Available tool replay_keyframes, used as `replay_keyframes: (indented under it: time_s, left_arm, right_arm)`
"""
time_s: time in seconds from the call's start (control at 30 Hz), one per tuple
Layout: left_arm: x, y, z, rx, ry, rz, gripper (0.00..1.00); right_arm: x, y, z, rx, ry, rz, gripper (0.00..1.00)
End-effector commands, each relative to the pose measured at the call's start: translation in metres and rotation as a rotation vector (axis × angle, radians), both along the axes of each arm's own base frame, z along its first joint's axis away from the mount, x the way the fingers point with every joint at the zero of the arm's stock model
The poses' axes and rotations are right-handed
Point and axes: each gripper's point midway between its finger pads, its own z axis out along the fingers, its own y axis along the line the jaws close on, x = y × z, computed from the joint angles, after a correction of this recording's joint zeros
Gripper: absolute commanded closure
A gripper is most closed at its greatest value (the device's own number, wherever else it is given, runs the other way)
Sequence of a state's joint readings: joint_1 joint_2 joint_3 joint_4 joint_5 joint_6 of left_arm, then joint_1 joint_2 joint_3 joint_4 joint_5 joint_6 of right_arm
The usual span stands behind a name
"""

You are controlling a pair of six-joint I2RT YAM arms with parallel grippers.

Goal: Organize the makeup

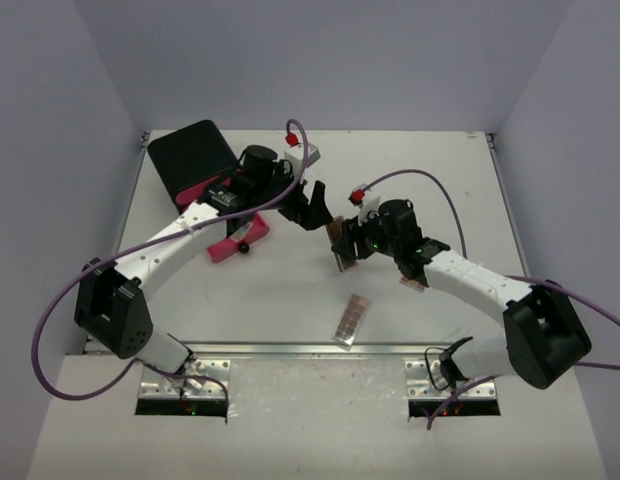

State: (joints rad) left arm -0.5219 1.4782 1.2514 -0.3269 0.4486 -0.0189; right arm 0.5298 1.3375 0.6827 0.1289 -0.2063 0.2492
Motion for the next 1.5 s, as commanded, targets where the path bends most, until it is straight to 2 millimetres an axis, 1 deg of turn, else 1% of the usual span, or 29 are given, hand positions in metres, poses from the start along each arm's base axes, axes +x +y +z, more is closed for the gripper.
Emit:
replay_keyframes:
  time_s: [0.0,0.03,0.1,0.13,0.17,0.2,0.27,0.3,0.4,0.43,0.47,0.6,0.77,0.83,0.9,0.97,1.0,1.17,1.2,1.23,1.3,1.33,1.37,1.4,1.43,1.47]
  left_arm:
    - [0.03,-0.008,0.019,-0.126,0.004,0.107,0.11]
    - [0.033,-0.008,0.017,-0.138,0.024,0.127,0.11]
    - [0.039,-0.009,0.006,-0.132,0.061,0.159,0.12]
    - [0.04,-0.009,0.001,-0.129,0.072,0.163,0.13]
    - [0.043,-0.008,-0.01,-0.106,0.1,0.179,0.14]
    - [0.045,-0.006,-0.017,-0.09,0.115,0.191,0.15]
    - [0.047,-0.003,-0.024,-0.075,0.129,0.206,0.17]
    - [0.048,-0.001,-0.026,-0.075,0.13,0.212,0.2]
    - [0.048,0.002,-0.029,-0.074,0.13,0.212,0.3]
    - [0.047,0.001,-0.029,-0.074,0.133,0.204,0.33]
    - [0.044,-0.001,-0.03,-0.074,0.14,0.191,0.39]
    - [0.035,-0.002,-0.033,-0.072,0.169,0.156,0.46]
    - [0.023,-0.003,-0.036,-0.067,0.205,0.116,0.62]
    - [0.014,-0.006,-0.036,-0.073,0.239,0.083,0.74]
    - [0.008,-0.007,-0.036,-0.076,0.262,0.06,0.84]
    - [0.005,-0.007,-0.037,-0.072,0.277,0.048,0.97]
    - [0.003,-0.006,-0.038,-0.07,0.284,0.046,1.0]
    - [-0.006,-0.005,-0.039,-0.059,0.321,0.012,1.0]
    - [-0.006,-0.003,-0.039,-0.052,0.315,0.011,1.0]
    - [-0.005,0.0,-0.04,-0.041,0.31,0.02,1.0]
    - [0.0,0.007,-0.039,-0.013,0.268,0.034,1.0]
    - [0.004,0.011,-0.039,0.002,0.244,0.046,1.0]
    - [0.008,0.017,-0.038,0.012,0.226,0.065,1.0]
    - [0.012,0.023,-0.037,0.02,0.209,0.077,1.0]
    - [0.016,0.029,-0.037,0.027,0.196,0.091,1.0]
    - [0.02,0.034,-0.038,0.034,0.184,0.105,1.0]
  right_arm:
    - [0.01,0.035,0.049,0.11,-0.173,0.09,1.0]
    - [0.01,0.037,0.05,0.114,-0.181,0.088,1.0]
    - [0.007,0.046,0.057,0.133,-0.211,0.101,1.0]
    - [0.007,0.046,0.057,0.133,-0.211,0.101,1.0]
    - [0.006,0.049,0.06,0.144,-0.221,0.107,1.0]
    - [0.006,0.05,0.062,0.152,-0.229,0.107,1.0]
    - [0.006,0.049,0.065,0.158,-0.239,0.1,1.0]
    - [0.006,0.049,0.066,0.162,-0.245,0.097,1.0]
    - [0.006,0.049,0.066,0.167,-0.248,0.098,1.0]
    - [0.007,0.05,0.066,0.167,-0.247,0.098,1.0]
    - [0.007,0.05,0.066,0.166,-0.246,0.099,1.0]
    - [0.012,0.051,0.064,0.155,-0.247,0.09,1.0]
    - [0.017,0.051,0.063,0.149,-0.252,0.08,1.0]
    - [0.019,0.052,0.064,0.149,-0.259,0.076,1.0]
    - [0.021,0.052,0.064,0.145,-0.259,0.072,1.0]
    - [0.021,0.053,0.063,0.146,-0.259,0.074,1.0]
    - [0.021,0.053,0.064,0.147,-0.259,0.074,1.0]
    - [0.025,0.05,0.061,0.138,-0.267,0.052,1.0]
    - [0.026,0.05,0.06,0.134,-0.264,0.047,0.98]
    - [0.027,0.05,0.057,0.128,-0.257,0.045,0.94]
    - [0.028,0.053,0.055,0.126,-0.242,0.05,0.68]
    - [0.029,0.055,0.054,0.126,-0.23,0.058,0.58]
    - [0.029,0.058,0.053,0.126,-0.218,0.065,0.52]
    - [0.03,0.06,0.054,0.131,-0.207,0.071,0.4]
    - [0.03,0.063,0.054,0.134,-0.194,0.077,0.33]
    - [0.031,0.065,0.052,0.135,-0.18,0.081,0.28]
